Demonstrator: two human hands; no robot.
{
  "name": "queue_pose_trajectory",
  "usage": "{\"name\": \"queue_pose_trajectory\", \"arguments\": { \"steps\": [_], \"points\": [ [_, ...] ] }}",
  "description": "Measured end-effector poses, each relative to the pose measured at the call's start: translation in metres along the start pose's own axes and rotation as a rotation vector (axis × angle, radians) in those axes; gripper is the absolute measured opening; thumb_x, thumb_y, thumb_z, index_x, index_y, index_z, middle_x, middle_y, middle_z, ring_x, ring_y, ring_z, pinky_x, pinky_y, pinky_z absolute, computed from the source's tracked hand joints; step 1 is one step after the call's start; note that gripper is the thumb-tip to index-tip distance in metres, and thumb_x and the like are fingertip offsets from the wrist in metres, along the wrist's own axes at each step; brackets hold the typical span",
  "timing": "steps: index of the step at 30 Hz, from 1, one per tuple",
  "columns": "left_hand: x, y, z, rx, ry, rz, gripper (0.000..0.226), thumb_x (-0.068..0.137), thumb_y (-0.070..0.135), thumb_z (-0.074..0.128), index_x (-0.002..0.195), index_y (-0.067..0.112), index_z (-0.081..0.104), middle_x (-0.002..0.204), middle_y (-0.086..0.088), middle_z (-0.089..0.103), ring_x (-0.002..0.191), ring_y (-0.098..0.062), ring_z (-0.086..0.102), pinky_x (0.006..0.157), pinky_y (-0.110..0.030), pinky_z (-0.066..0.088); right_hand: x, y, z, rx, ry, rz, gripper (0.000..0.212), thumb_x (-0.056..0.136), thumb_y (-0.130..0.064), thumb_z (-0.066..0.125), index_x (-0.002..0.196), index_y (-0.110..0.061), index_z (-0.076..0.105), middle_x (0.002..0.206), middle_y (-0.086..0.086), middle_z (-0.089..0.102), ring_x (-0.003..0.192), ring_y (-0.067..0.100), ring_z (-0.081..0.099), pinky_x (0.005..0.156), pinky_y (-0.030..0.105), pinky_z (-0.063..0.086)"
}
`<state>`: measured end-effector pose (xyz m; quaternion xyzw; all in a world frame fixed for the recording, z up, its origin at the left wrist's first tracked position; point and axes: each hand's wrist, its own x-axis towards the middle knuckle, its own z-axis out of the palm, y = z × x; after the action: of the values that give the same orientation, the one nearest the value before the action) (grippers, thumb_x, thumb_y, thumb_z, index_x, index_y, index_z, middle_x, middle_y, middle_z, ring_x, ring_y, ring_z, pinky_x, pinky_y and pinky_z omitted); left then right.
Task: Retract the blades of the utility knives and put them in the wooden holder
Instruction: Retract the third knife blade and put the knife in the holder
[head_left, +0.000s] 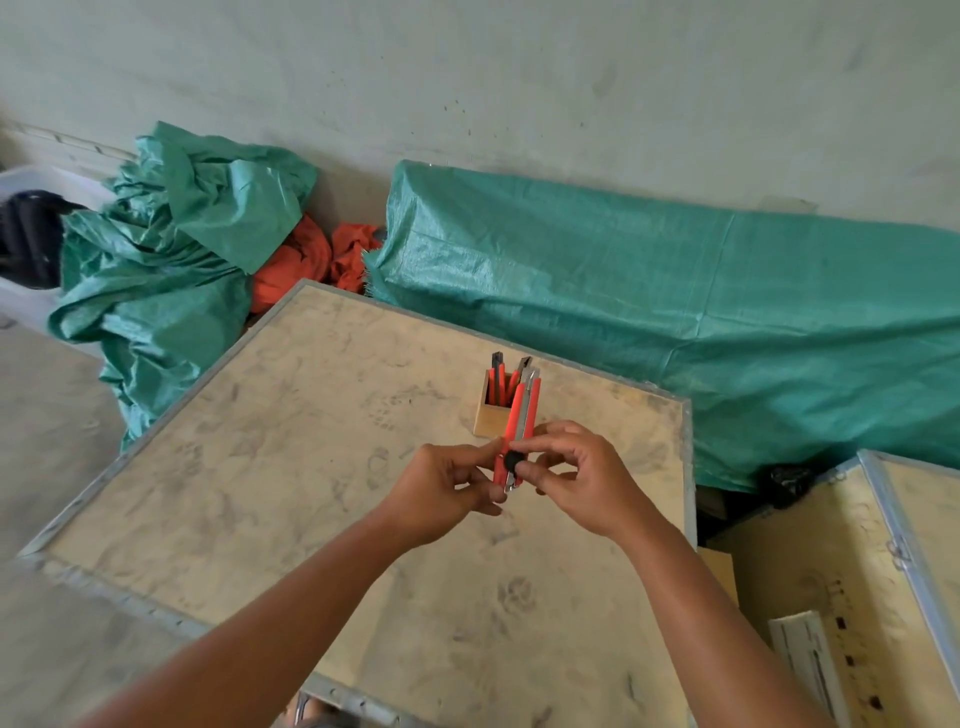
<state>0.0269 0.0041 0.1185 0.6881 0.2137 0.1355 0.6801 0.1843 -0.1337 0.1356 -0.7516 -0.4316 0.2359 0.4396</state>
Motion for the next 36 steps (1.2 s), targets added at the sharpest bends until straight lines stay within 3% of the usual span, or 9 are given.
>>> {"name": "queue_pose_trajectory", "arguments": {
  "steps": [4,9,14,19,25,27,30,36],
  "points": [
    [-0.002,-0.002,0.004,0.015,-0.003,-0.011,0.053,0.083,-0.014,0.069,0.129,0.012,0.064,0.094,-0.004,0.075,0.071,-0.014,0.066,0.076,-0.044,0.064,-0.011,-0.002,0.009,-0.039,0.129,-0.026,0.018,0.081,-0.02,0.086,0.093,-0.018,0.073,0.107,-0.005,0.07,0.082,0.008,0.072,0.075,0.022,0.06],
    [-0.001,0.004,0.007,0.009,-0.014,-0.02,0.053,0.083,-0.014,0.068,0.129,0.012,0.064,0.087,0.004,0.077,0.073,-0.016,0.066,0.076,-0.041,0.064,-0.015,-0.005,0.007,-0.007,0.139,-0.021,0.027,0.083,-0.021,0.084,0.108,-0.024,0.075,0.114,-0.006,0.068,0.084,0.008,0.071,0.077,0.022,0.059],
    [0.0,0.009,0.009,0.049,-0.021,-0.003,0.054,0.084,-0.013,0.067,0.131,0.012,0.062,0.085,0.005,0.076,0.074,-0.014,0.068,0.076,-0.038,0.064,-0.014,-0.007,0.011,-0.055,0.245,-0.054,0.021,0.078,-0.023,0.087,0.09,-0.019,0.071,0.102,-0.004,0.066,0.081,0.009,0.069,0.063,0.014,0.054],
    [0.002,0.008,0.008,0.049,-0.014,-0.029,0.053,0.084,-0.011,0.069,0.131,0.013,0.062,0.096,-0.003,0.078,0.074,-0.016,0.069,0.075,-0.038,0.064,-0.014,-0.002,0.006,0.015,0.161,-0.021,0.026,0.082,-0.019,0.084,0.107,-0.023,0.076,0.113,-0.006,0.068,0.086,0.012,0.071,0.074,0.026,0.062],
    [0.009,0.004,0.006,0.039,-0.023,-0.046,0.054,0.084,-0.014,0.067,0.131,0.011,0.062,0.082,0.007,0.078,0.074,-0.016,0.069,0.075,-0.036,0.064,-0.008,0.004,0.017,0.004,0.266,-0.005,0.018,0.08,-0.023,0.086,0.089,-0.019,0.071,0.1,-0.006,0.07,0.087,0.011,0.07,0.066,0.025,0.062],
    [0.014,0.001,0.004,0.031,-0.023,-0.049,0.054,0.083,-0.013,0.068,0.13,0.013,0.063,0.087,0.005,0.078,0.076,-0.019,0.07,0.076,-0.038,0.064,-0.003,0.007,0.016,0.056,0.258,0.031,0.014,0.084,-0.024,0.083,0.095,-0.02,0.074,0.102,-0.008,0.073,0.092,0.009,0.071,0.071,0.026,0.063],
    [0.025,-0.004,0.0,0.059,-0.028,-0.071,0.055,0.083,-0.014,0.067,0.129,0.016,0.064,0.099,-0.006,0.077,0.078,-0.022,0.072,0.078,-0.04,0.064,0.011,0.015,0.011,0.137,0.264,0.112,0.022,0.091,-0.024,0.076,0.113,-0.024,0.076,0.112,-0.008,0.076,0.098,0.01,0.074,0.084,0.039,0.065],
    [0.071,-0.011,-0.003,0.121,0.039,-0.104,0.051,0.081,-0.01,0.073,0.122,0.021,0.07,0.11,-0.005,0.073,0.084,-0.028,0.075,0.075,-0.028,0.063,0.061,0.029,-0.005,0.108,0.295,0.177,0.03,0.087,-0.008,0.078,0.114,-0.022,0.076,0.116,0.0,0.075,0.088,0.017,0.078,0.08,0.045,0.066]
  ]
}}
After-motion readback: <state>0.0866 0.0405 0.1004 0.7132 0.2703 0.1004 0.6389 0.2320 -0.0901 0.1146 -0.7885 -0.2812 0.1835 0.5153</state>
